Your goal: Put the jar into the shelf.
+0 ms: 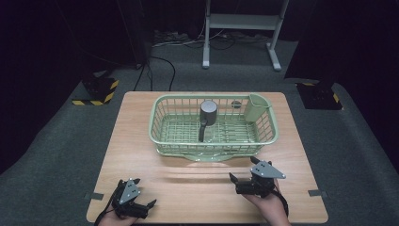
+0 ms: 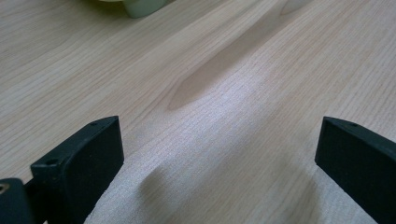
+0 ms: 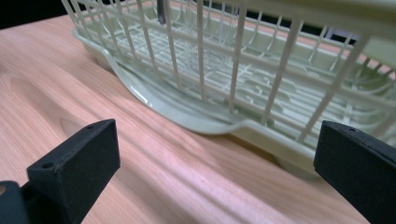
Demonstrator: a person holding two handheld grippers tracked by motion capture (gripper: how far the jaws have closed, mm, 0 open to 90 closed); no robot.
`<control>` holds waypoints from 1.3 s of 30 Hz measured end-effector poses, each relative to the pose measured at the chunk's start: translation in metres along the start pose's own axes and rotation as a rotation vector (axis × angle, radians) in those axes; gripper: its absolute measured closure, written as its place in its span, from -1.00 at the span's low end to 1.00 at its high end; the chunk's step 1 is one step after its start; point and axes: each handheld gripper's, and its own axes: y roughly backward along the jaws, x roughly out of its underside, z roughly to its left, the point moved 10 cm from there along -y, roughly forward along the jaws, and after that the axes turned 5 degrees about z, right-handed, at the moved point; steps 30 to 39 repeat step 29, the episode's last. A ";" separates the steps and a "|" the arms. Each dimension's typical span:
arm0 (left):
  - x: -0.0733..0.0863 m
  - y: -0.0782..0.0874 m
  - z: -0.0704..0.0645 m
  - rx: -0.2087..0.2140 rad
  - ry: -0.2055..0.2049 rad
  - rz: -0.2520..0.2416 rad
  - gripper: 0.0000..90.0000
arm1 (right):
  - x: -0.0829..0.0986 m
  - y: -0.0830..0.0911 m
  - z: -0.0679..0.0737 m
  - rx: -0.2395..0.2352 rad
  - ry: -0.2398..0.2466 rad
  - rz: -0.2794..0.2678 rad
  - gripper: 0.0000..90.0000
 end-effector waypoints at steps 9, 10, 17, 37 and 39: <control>0.000 0.000 0.000 -0.001 0.004 -0.003 -0.97 | 0.026 0.000 -0.002 0.014 -0.014 0.038 -1.00; 0.000 0.000 0.000 -0.001 0.003 -0.003 -0.97 | 0.029 0.001 -0.002 0.017 -0.014 0.042 -1.00; 0.000 0.000 0.000 -0.003 0.004 -0.006 -0.97 | 0.057 0.006 -0.012 0.058 -0.016 0.083 -1.00; 0.000 0.000 0.000 -0.012 0.000 -0.002 -0.97 | 0.073 0.022 -0.026 0.136 0.033 0.090 -0.99; 0.000 0.000 0.000 -0.012 0.000 -0.002 -0.97 | 0.073 0.022 -0.026 0.136 0.033 0.090 -0.99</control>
